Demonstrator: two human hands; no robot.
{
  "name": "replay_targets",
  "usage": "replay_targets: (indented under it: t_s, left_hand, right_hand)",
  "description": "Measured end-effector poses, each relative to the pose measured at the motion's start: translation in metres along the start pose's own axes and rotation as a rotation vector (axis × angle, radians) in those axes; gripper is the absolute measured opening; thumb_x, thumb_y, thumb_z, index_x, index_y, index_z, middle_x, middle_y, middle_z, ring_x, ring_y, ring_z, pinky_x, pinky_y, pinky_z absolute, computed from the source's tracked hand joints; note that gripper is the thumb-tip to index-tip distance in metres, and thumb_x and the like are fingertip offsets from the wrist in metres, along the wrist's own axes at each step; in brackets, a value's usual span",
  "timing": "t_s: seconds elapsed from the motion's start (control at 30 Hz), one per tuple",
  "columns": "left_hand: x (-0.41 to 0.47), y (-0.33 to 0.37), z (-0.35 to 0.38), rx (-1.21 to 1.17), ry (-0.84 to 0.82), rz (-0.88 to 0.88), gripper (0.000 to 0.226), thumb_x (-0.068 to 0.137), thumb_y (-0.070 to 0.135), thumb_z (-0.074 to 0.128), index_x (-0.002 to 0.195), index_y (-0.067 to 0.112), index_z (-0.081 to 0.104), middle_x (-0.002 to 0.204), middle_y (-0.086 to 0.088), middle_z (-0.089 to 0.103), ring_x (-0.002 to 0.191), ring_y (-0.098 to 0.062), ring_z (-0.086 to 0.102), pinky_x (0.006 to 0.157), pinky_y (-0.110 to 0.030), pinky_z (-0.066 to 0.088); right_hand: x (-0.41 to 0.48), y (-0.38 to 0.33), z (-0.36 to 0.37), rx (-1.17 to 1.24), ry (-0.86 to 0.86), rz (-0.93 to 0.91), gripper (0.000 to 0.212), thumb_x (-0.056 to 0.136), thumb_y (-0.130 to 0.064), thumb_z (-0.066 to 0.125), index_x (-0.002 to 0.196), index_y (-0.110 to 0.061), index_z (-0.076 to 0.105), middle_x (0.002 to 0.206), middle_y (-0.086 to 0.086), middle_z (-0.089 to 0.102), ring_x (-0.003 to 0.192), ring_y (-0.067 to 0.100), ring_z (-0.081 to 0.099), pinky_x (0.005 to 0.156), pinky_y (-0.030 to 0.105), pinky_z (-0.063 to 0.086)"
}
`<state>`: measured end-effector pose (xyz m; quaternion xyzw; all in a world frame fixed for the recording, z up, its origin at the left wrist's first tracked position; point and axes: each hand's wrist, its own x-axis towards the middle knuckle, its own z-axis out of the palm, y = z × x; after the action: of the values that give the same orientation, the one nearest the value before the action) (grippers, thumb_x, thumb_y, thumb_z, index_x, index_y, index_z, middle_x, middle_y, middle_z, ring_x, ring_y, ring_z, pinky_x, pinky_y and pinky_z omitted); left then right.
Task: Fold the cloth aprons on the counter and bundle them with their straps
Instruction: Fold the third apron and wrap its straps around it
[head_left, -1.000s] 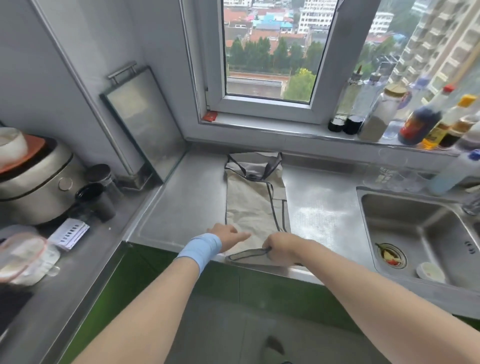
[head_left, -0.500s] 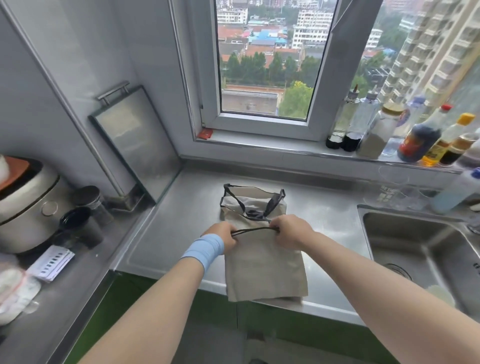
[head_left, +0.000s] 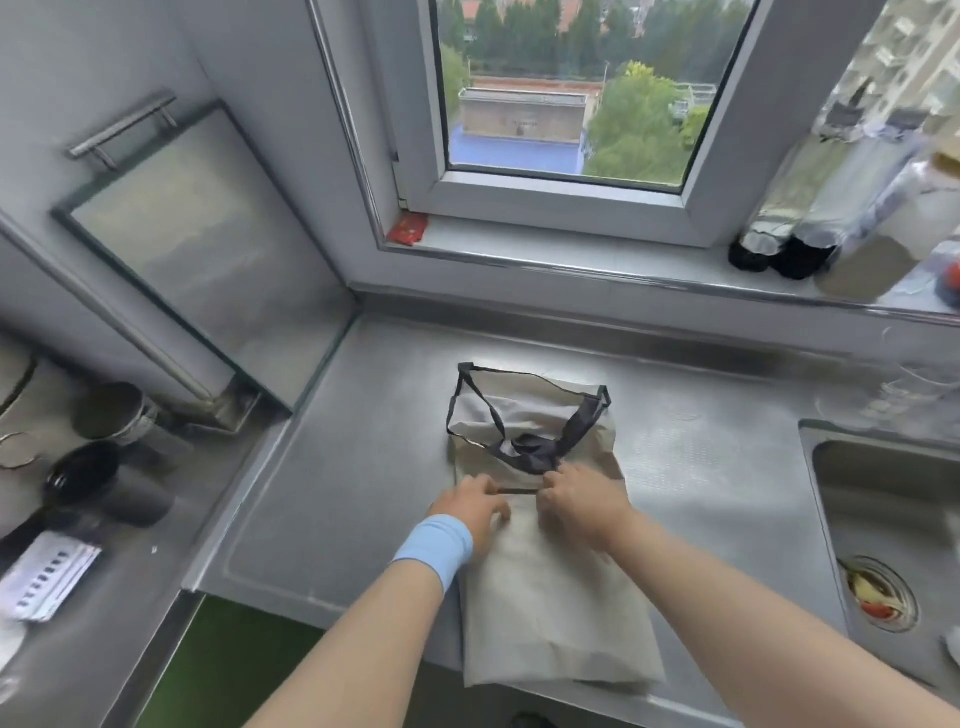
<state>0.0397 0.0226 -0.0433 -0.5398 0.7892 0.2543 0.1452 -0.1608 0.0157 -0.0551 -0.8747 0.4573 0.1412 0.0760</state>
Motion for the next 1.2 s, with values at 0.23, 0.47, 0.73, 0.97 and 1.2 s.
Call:
replay_targets:
  t_s: [0.23,0.47,0.73,0.97,1.2]
  left_hand:
    - [0.039,-0.024,-0.046,-0.399,0.039,-0.181,0.029,0.077,0.021,0.048,0.084,0.042,0.066,0.105,0.013,0.068,0.097,-0.016,0.063,0.092,-0.031,0.051]
    - [0.066,-0.066,-0.088,-0.406,0.154,-0.498,0.020,0.093,0.015,0.042,0.099,0.010,0.061,0.108,-0.012,0.064,0.100,-0.033,0.061,0.078,-0.030,0.045]
    - [0.082,-0.080,-0.085,-0.750,-0.091,-0.424,0.017,0.077,0.022,0.064,0.094,0.018,0.063,0.078,0.001,0.060,0.070,-0.020,0.057,0.073,-0.032,0.056]
    - [0.098,-0.087,-0.065,-0.846,0.000,-0.505,0.020,0.062,0.026,0.070,0.074,0.012,0.064,0.071,-0.005,0.061,0.062,-0.024,0.059,0.079,-0.046,0.060]
    - [0.087,-0.081,-0.090,-0.520,0.034,-0.593,0.037,0.079,0.021,0.060,0.114,0.015,0.049,0.109,-0.004,0.056,0.101,-0.029,0.060,0.082,-0.033,0.050]
  right_hand:
    - [0.068,0.017,-0.053,0.259,0.115,0.103,0.017,0.087,-0.025,0.051,0.082,-0.022,0.067,0.087,-0.001,0.067,0.082,0.027,0.064,0.062,0.030,0.045]
    - [0.164,0.017,-0.096,0.060,0.042,-0.069,0.053,0.089,-0.005,0.051,0.138,-0.025,0.050,0.132,0.002,0.048,0.095,0.031,0.064,0.063,0.035,0.040]
    - [0.212,0.010,-0.102,-0.275,-0.050,-0.278,0.026,0.079,-0.012,0.067,0.099,-0.028,0.066,0.106,-0.002,0.058,0.095,0.023,0.066,0.069,0.031,0.037]
    - [0.214,0.035,-0.103,-0.069,0.220,-0.077,0.021,0.088,-0.005,0.052,0.098,-0.020,0.063,0.101,0.003,0.054,0.087,0.030,0.062,0.057,0.034,0.032]
    - [0.178,0.053,-0.090,0.483,0.392,0.099,0.046,0.092,-0.003,0.052,0.130,-0.028,0.055,0.125,-0.005,0.064,0.098,0.025,0.066,0.070,0.033,0.051]
